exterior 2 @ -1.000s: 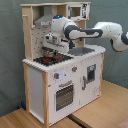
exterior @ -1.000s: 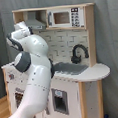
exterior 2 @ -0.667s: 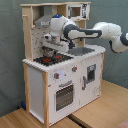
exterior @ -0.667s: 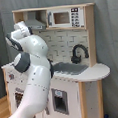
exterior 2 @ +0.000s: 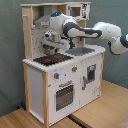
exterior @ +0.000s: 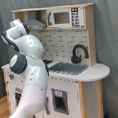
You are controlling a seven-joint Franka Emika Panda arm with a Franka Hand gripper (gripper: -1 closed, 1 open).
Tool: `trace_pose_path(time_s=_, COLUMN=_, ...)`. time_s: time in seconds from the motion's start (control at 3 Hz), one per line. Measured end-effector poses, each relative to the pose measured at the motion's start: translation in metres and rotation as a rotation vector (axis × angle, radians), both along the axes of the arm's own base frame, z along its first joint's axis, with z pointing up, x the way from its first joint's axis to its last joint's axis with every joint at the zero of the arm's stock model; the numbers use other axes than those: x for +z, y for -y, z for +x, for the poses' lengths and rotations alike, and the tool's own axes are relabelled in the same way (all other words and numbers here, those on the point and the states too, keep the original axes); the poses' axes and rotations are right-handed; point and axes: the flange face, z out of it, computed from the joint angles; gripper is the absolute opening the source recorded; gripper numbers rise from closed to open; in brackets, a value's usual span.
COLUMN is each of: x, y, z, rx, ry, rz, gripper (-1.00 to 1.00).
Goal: Play with the kitchen
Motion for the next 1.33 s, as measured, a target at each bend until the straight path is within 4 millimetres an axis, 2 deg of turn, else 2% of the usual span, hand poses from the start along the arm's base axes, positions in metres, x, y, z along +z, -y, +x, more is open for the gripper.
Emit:
trace_pose_path(time_s=0.33, x=-0.006, y=-0.008, z=-0.018, rx=0.047, ry=-0.061, rz=-0.075, gripper=-1.00)
trace_pose_path(time_s=0.67, x=-0.022, y=-0.049, z=-0.061, rx=0.151, ry=-0.127, rz=-0.119, gripper=-1.00)
trace_pose_path(time_s=1.0, x=-0.018, y=-0.037, z=-0.031, rx=0.143, ry=-0.075, rz=-0.050, gripper=-1.00)
trace_pose_path(time_s=1.33, x=-0.017, y=-0.038, z=-0.030, rx=0.149, ry=-0.065, rz=-0.038, gripper=-1.00)
